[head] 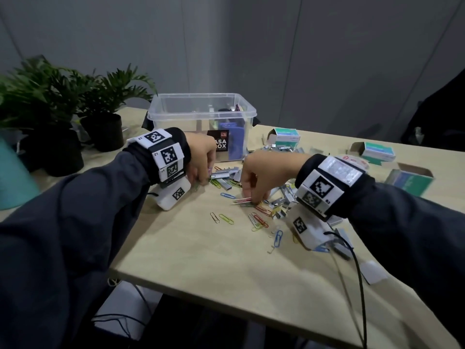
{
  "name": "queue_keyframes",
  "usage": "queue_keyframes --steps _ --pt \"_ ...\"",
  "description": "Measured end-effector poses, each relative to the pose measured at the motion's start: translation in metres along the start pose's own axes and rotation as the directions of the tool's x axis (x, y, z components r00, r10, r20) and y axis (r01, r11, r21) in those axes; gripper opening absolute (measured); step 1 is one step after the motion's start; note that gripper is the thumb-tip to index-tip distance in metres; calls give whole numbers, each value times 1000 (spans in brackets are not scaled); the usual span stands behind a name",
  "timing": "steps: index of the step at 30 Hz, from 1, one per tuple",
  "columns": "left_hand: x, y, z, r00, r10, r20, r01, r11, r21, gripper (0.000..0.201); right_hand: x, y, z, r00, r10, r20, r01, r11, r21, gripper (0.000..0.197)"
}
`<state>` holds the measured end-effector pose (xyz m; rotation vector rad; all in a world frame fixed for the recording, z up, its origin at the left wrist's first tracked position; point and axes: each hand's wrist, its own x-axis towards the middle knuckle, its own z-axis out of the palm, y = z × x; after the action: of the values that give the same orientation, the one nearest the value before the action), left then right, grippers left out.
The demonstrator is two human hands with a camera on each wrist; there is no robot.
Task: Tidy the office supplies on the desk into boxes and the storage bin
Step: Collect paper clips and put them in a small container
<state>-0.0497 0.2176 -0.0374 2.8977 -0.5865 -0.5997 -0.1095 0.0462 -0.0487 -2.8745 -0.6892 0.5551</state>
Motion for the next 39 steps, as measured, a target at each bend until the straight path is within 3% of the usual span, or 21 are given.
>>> queue_keyframes --steps 8,12,14,20,26,28,31,33,36,38,39 --pt "-1 -1 -14 994 75 -84 -89 980 -179 14 -41 56 -35 974 124 -188 -49 930 364 7" --pt "7 15 -21 982 147 -120 -173 954 -245 14 -55 87 -40 870 319 -377 -131 885 447 6" --pt "12 31 -23 970 195 -143 -227 938 -263 15 -54 94 -35 836 379 -398 -211 890 405 8" --pt "33 82 -20 928 327 -179 -371 856 -360 17 -44 98 -19 816 434 -382 -307 885 349 8" --pt "55 117 -6 910 306 -280 -402 814 -419 18 -55 103 -19 817 484 -314 -370 857 358 11" --pt "60 122 -1 920 321 -224 -388 825 -412 22 -62 105 -20 803 491 -337 -396 863 313 11" --pt "64 123 9 933 358 -24 -342 866 -366 33 -70 106 -21 803 498 -326 -424 863 276 12" --pt "64 124 14 931 364 -2 -342 873 -349 36 -74 105 -22 809 495 -317 -421 864 276 12" --pt "63 122 16 925 377 -44 -370 870 -326 35 -78 94 -25 837 472 -276 -410 876 253 7" --pt "60 120 15 915 398 -69 -401 871 -283 35 -82 79 -26 892 428 -145 -391 891 230 4" --pt "57 119 14 910 404 -94 -415 875 -251 34 -83 71 -26 916 398 -48 -379 899 221 13"
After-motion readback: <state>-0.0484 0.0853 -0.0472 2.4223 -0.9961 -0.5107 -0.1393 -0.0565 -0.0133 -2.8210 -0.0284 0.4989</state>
